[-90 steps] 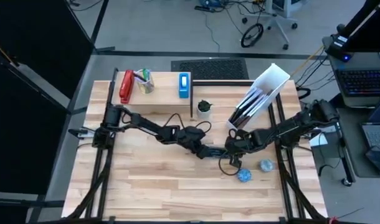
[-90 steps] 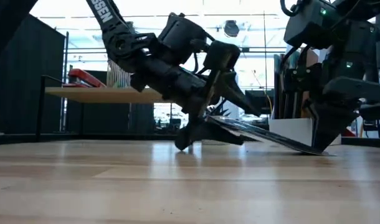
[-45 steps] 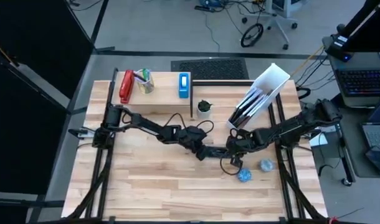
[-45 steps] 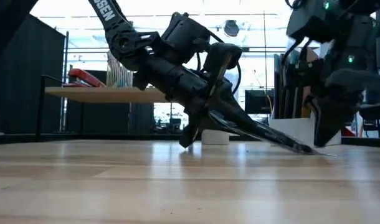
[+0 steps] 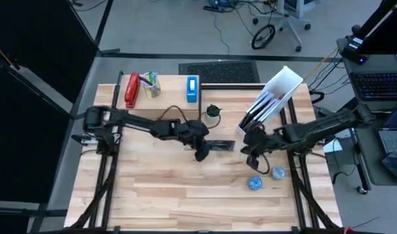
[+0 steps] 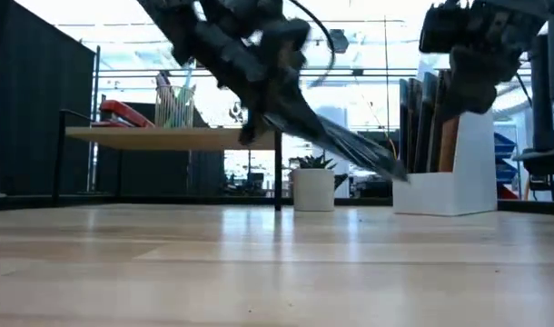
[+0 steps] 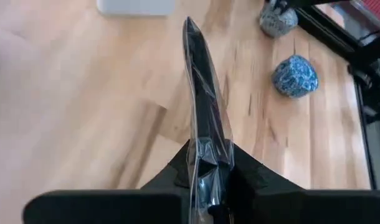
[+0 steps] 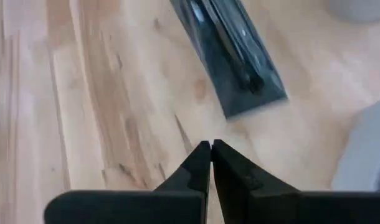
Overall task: Stock shelves
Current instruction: Put the pack of pens into the gold pen holder on the shelf
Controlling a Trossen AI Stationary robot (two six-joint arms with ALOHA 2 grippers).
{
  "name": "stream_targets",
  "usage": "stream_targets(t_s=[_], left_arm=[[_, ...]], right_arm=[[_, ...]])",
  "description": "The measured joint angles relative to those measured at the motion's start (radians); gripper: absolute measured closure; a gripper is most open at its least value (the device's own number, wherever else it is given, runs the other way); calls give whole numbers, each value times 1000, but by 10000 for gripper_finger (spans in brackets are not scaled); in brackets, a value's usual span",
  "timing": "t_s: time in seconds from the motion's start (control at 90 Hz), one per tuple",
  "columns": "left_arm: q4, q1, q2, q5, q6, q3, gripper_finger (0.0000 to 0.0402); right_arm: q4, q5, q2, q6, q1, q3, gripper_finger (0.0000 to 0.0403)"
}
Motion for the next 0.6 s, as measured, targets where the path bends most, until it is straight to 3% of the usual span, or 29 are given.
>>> stream_targets(t_s=[0.222,0.411,0.6], left_arm=[[-254,3,-224,-82,145,103,376],[-612,18,-303,-312,256,332,373],[-967,70,-303,-557,277,583,375]], right_arm=[[2,48,-31,-47,0,0,399],[2,55,-20,-117,-2,0,399],[3,163,-7,-275,-19,0,399]])
